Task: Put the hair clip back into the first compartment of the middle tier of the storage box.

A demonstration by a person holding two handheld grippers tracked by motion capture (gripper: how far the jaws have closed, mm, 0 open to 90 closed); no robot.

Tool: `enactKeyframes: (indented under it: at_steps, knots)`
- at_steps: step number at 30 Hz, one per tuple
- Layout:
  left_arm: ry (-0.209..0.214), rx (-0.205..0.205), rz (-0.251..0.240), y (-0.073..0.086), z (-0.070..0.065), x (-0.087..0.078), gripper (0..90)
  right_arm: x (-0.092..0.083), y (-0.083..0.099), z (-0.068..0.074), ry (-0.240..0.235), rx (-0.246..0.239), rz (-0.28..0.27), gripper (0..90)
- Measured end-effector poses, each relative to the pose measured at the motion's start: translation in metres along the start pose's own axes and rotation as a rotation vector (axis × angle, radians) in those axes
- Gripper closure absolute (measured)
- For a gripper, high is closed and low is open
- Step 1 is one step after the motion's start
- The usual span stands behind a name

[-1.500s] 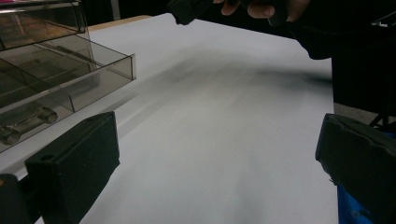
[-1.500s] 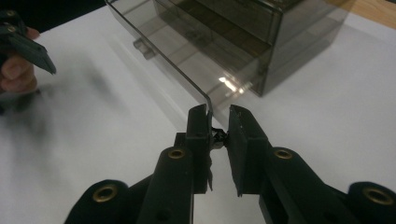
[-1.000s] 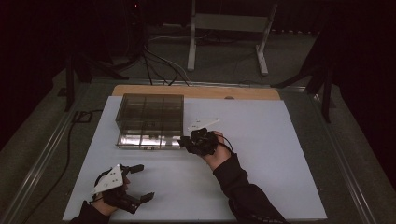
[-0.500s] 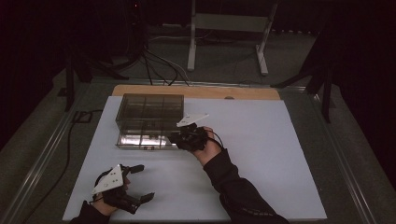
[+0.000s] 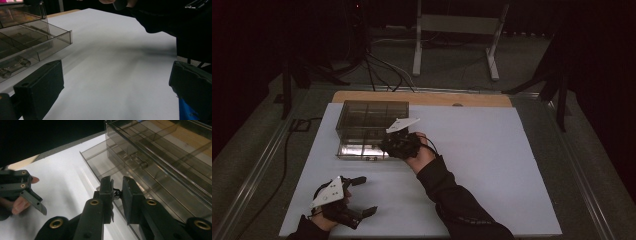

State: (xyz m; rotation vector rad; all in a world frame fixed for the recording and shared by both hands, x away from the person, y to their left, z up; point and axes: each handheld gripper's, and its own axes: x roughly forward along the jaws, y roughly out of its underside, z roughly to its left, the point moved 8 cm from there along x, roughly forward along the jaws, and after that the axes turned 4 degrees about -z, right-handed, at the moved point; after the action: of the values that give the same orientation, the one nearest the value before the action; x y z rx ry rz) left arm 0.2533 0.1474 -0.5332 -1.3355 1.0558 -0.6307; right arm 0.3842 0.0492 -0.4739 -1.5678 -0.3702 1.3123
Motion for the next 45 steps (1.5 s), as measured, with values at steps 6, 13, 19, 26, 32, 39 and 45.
enactKeyframes:
  at_steps: [6, 13, 19, 26, 32, 39, 45]
  knots:
    - [0.001, -0.002, -0.003, 0.000, 0.000, 0.000, 0.7, 0.011, -0.006, 0.006, -0.016, -0.001, 0.002, 79.2]
    - [0.003, -0.006, -0.005, 0.000, 0.001, 0.000, 0.7, 0.023, -0.013, 0.011, -0.028, -0.009, 0.007, 79.3]
    - [0.000, -0.006, -0.007, 0.000, 0.001, -0.001, 0.7, 0.034, -0.020, 0.015, -0.037, -0.015, 0.011, 79.2]
    - [-0.001, -0.007, -0.008, -0.001, 0.001, -0.001, 0.7, 0.048, -0.025, 0.017, -0.044, -0.014, 0.018, 79.2]
    - [0.000, -0.009, -0.005, 0.000, 0.001, -0.001, 0.7, 0.058, -0.031, 0.022, -0.065, -0.004, 0.020, 79.2]
    - [0.001, -0.006, -0.002, 0.000, 0.001, -0.001, 0.7, 0.069, -0.037, 0.021, -0.054, 0.005, 0.024, 79.2]
    - [-0.001, -0.010, -0.009, -0.001, 0.001, -0.001, 0.7, 0.076, -0.040, 0.025, -0.049, 0.006, 0.026, 79.2]
